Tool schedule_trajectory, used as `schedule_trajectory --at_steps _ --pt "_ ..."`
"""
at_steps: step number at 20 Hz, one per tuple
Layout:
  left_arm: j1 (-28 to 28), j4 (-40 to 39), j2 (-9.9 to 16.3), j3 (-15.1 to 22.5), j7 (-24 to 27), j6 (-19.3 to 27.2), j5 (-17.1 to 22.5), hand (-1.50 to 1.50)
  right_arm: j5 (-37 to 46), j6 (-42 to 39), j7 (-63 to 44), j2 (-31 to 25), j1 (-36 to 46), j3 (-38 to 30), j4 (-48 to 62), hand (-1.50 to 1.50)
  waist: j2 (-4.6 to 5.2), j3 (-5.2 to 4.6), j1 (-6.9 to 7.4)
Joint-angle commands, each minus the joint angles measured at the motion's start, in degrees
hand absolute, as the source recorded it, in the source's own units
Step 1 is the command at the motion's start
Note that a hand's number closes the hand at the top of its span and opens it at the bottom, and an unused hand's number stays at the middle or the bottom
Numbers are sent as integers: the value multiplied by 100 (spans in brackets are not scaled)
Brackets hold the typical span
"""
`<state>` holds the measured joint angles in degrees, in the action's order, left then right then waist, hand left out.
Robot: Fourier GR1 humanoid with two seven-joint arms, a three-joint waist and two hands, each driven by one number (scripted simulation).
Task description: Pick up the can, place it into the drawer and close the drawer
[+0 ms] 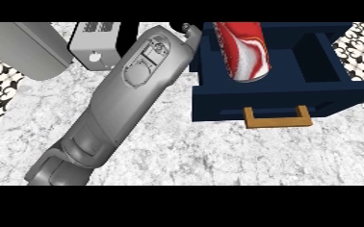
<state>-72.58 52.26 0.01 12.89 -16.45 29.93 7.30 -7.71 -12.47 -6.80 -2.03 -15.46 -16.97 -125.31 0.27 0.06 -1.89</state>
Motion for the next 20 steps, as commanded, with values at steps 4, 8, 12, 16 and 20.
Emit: schedule_trajectory --at_steps 4,8,12,16,20 --pt "-619 -1033 -1 349 422 219 525 150 243 90 58 80 286 168 179 -150 14 0 -18" --pt "-1058 -1753 -1 538 711 435 1000 150 239 -72 253 106 80 199 171 -150 60 7 -223" --pt "-1313 -2229 -1 480 951 99 1010 150 373 60 268 64 277 162 357 -150 53 5 -135" --pt "-1547 -2494 -1 724 819 209 1416 150 244 85 41 69 354 171 327 -150 65 9 -232" --pt "-1470 -2659 -1 1137 1049 415 1592 150 305 134 -1 17 682 260 388 -150 97 12 -329"
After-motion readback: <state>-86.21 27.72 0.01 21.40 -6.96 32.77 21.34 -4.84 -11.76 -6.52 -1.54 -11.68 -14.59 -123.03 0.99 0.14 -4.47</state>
